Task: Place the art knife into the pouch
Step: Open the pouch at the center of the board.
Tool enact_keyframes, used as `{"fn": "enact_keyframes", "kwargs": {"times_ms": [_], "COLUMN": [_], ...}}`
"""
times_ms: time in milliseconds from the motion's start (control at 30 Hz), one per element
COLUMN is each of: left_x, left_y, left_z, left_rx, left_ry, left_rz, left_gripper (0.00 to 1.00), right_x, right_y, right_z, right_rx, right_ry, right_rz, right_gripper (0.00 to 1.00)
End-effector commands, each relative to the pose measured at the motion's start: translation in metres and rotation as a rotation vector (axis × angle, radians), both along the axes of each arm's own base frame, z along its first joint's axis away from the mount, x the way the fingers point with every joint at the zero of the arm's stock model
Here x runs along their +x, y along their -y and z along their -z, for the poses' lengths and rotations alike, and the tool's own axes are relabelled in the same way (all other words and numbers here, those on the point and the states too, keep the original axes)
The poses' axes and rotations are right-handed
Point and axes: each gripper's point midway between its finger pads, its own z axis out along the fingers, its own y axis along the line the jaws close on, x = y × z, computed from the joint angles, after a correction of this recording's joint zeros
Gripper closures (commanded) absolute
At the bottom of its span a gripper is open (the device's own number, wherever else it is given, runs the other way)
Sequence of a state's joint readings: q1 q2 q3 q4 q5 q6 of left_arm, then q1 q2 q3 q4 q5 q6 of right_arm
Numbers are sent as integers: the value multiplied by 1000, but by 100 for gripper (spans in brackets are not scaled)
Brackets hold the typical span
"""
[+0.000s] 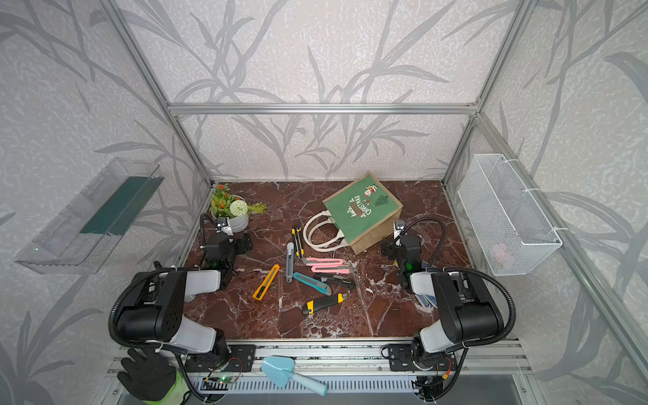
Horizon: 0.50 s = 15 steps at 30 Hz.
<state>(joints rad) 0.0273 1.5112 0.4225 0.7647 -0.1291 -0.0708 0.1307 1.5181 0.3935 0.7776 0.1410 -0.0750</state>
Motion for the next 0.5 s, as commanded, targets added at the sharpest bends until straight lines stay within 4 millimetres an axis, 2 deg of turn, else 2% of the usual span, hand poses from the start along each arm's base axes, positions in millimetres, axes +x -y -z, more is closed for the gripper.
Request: {"fn": "enact_keyframes", "kwargs": {"times_ms": [0, 467], "left_x": [-1, 0], "left_y": [0, 0], "left_z": [2, 2], "left_rx": [11, 7], "left_ry": [4, 3], "left_rz": [6, 8], "left_gripper": [1, 1], "right_x": [8, 9], "right_y": [2, 3], "right_z": [-10, -9], "right_rx": [10, 21], "right_ry": [30, 23], "right_rz": [20, 13], "right_gripper": [1, 1]}}
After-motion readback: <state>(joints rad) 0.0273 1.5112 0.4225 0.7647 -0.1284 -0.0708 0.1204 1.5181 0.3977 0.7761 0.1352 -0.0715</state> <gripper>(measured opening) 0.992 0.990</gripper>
